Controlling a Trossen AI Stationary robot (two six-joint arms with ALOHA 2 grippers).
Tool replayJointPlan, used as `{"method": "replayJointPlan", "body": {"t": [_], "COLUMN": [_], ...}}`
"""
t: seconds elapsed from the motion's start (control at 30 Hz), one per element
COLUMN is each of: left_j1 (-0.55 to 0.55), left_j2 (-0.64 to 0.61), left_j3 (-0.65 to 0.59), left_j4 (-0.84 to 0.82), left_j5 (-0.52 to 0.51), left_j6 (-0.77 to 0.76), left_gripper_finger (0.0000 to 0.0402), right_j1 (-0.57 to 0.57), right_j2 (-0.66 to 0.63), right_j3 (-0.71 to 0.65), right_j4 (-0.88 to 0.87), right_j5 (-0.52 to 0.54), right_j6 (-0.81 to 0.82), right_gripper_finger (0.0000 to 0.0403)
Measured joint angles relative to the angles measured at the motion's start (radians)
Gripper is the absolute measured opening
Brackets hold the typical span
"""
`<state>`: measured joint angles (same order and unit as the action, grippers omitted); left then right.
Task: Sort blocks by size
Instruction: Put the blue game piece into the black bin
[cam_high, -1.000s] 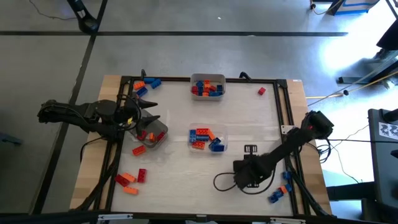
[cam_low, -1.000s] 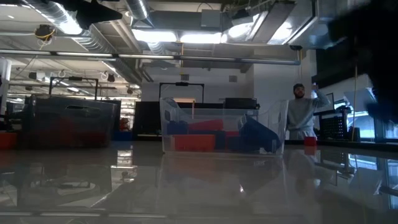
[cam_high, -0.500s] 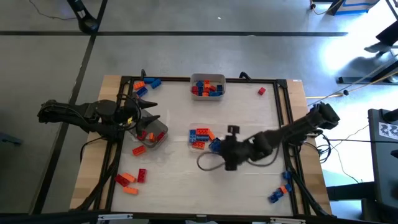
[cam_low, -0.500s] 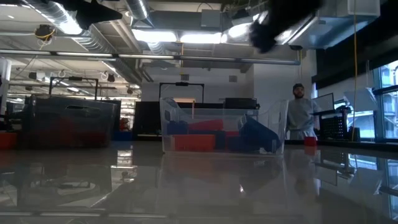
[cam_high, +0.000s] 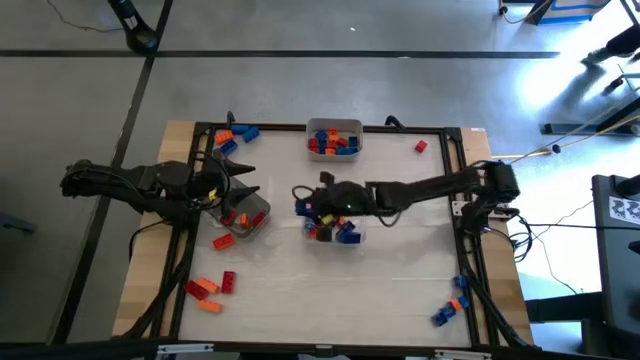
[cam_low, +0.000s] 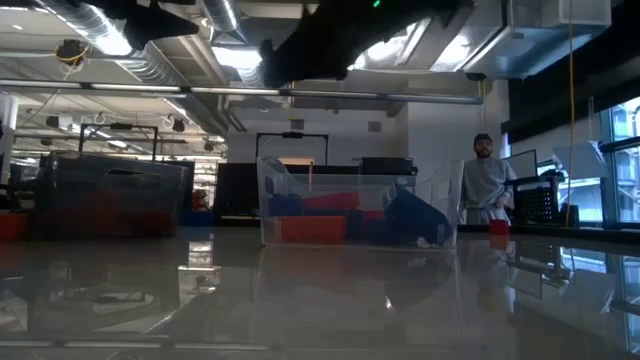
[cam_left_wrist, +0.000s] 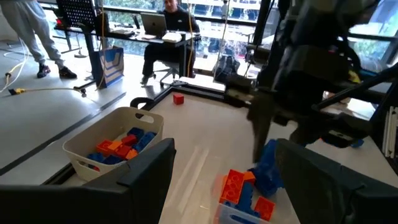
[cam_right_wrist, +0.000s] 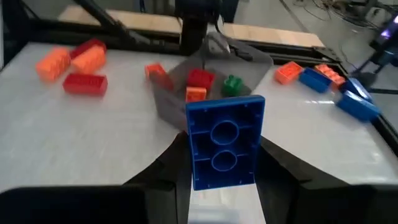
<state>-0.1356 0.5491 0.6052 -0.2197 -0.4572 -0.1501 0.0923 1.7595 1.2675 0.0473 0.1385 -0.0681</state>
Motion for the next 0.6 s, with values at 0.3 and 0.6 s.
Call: {"method": "replayJointPlan", "body": {"t": [0.3,0.6], "left_j1": [0.001,0.001], "left_j2": [0.018,0.016], "left_j3": [-0.001,-0.001], "left_j4": [0.020,0.020], "left_j5": [0.000,0.000], "left_j6": [0.022,0.031], "left_gripper_finger": [0.0265,0.0265], "right_j1": [-0.075,-0.102], "right_j2": [0.171,0.344], "right_j3": [0.015,0.131], "right_j4": [0.401,0.578], "right_j5": [-0.095,-0.166], "right_j6": [0.015,0.067], "right_gripper_finger": [0.0136,0.0136]}}
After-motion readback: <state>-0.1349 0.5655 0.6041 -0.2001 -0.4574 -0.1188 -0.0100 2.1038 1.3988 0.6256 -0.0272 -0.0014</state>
